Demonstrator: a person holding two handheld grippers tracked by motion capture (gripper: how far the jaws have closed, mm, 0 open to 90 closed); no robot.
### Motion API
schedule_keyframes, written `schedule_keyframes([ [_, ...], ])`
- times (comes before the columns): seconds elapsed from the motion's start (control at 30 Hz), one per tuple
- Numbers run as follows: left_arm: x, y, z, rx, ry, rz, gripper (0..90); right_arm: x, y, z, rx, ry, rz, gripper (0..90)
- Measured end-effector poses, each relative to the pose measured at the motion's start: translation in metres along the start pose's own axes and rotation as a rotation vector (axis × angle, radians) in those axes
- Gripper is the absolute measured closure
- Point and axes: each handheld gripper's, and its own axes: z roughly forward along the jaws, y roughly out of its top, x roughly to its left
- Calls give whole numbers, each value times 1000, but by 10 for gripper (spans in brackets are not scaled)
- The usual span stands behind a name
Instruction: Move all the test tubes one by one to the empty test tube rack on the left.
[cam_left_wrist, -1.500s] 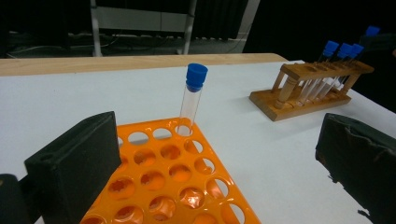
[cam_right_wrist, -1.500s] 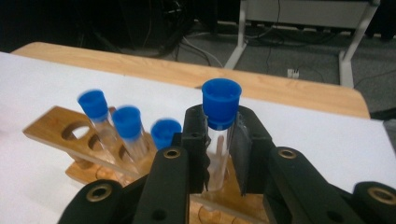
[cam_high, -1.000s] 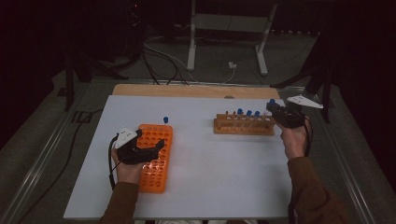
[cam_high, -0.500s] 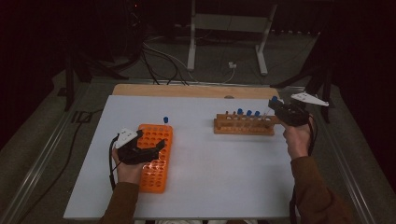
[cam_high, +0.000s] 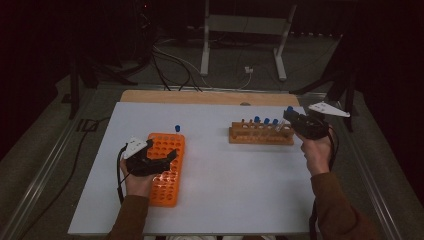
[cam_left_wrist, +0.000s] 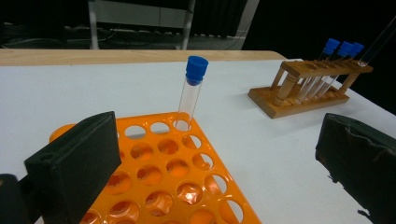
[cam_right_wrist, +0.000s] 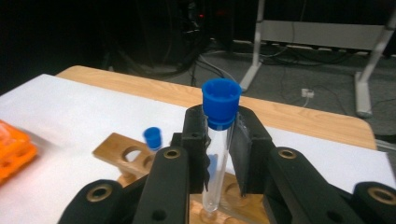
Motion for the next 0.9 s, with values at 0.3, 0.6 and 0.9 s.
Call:
schedule_keyframes([
  [0.3, -1, 0, 1, 3, -2, 5, 8, 16, -3, -2, 5, 45, -27, 767],
  [0.6, -5, 0, 2, 6, -4, 16, 8, 34, -3, -1, 5, 107, -38, 767],
  [0.9, -10, 2, 2, 14, -11, 36, 8, 49, -6, 2, 11, 154, -43, 767],
])
